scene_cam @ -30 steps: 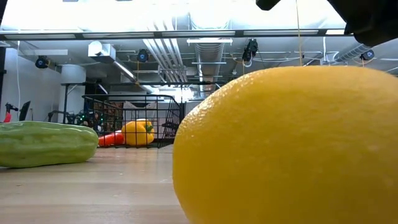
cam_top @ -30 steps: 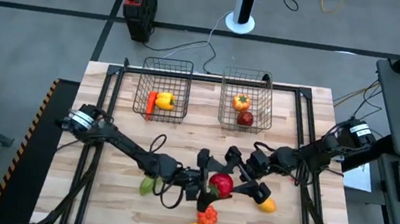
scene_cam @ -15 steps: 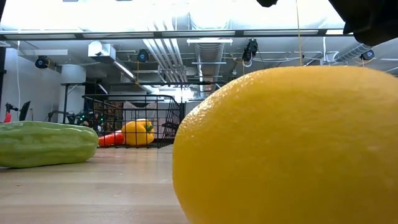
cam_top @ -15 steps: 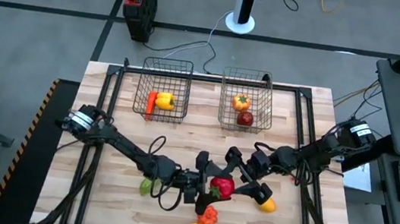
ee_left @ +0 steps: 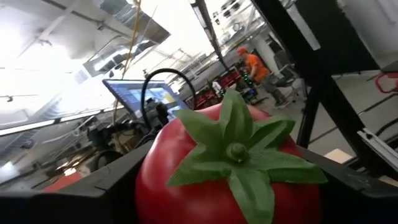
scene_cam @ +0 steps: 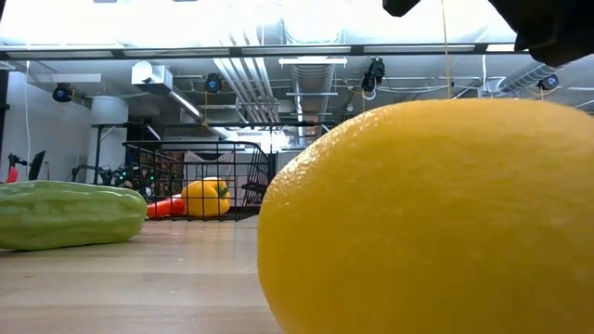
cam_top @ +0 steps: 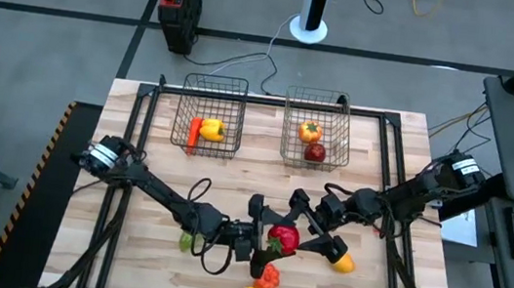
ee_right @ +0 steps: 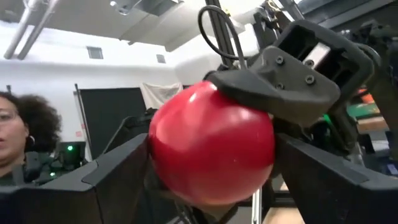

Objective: Sort produce into baskets
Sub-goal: Put the red tomato into the gold wire basket

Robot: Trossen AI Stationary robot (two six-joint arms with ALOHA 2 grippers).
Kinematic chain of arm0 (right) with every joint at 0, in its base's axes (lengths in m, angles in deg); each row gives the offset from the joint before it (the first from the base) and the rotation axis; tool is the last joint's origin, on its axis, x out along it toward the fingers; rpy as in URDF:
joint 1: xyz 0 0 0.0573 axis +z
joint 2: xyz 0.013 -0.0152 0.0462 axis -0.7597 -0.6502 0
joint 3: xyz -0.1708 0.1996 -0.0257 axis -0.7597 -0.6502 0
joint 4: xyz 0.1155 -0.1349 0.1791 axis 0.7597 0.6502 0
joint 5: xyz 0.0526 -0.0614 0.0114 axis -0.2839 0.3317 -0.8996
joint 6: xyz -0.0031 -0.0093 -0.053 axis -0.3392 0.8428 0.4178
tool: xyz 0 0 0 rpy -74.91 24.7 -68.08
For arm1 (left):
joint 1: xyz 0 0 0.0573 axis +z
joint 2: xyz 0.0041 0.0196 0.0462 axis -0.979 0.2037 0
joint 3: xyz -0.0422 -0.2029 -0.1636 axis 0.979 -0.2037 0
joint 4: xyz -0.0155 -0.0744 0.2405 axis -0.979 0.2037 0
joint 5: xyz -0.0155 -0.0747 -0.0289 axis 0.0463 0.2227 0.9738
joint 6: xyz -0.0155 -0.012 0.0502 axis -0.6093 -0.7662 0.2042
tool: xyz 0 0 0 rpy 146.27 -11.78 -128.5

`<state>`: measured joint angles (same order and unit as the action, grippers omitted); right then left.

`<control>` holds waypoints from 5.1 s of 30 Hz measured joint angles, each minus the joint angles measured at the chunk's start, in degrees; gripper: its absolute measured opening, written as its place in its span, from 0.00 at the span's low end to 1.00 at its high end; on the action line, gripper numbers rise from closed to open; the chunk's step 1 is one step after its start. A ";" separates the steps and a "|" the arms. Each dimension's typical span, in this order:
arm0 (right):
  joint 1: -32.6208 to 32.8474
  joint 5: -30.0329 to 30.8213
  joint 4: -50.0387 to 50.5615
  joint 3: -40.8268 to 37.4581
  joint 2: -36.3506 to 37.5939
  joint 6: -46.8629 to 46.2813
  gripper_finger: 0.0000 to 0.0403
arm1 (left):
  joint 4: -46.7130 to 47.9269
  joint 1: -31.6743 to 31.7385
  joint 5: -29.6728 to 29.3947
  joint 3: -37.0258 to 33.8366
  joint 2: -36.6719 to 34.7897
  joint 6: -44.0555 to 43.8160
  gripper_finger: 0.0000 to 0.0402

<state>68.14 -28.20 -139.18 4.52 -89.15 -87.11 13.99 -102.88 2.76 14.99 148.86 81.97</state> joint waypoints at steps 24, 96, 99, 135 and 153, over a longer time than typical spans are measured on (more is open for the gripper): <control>1.47 15.92 44.83 0.87 16.61 7.47 0.75 | 12.06 -2.37 -6.80 -9.46 -11.86 -20.19 0.73; 13.88 48.79 93.47 49.68 -9.58 60.33 0.66 | 22.17 0.65 10.20 -18.62 -19.06 -54.71 0.87; 13.88 48.93 93.51 49.68 -9.56 60.71 0.66 | 22.36 0.64 10.91 -18.62 -19.86 -53.42 0.87; -9.02 60.82 116.01 35.33 5.80 34.80 0.66 | 56.62 -1.63 -8.98 -18.62 -39.51 -50.29 0.87; -30.33 51.78 87.11 16.00 13.49 42.79 0.66 | 68.69 -3.59 -9.16 -18.64 -40.09 -61.53 0.87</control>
<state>37.81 23.58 -52.07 20.52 -75.66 -44.33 82.69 -106.47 -6.40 -3.66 108.77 20.44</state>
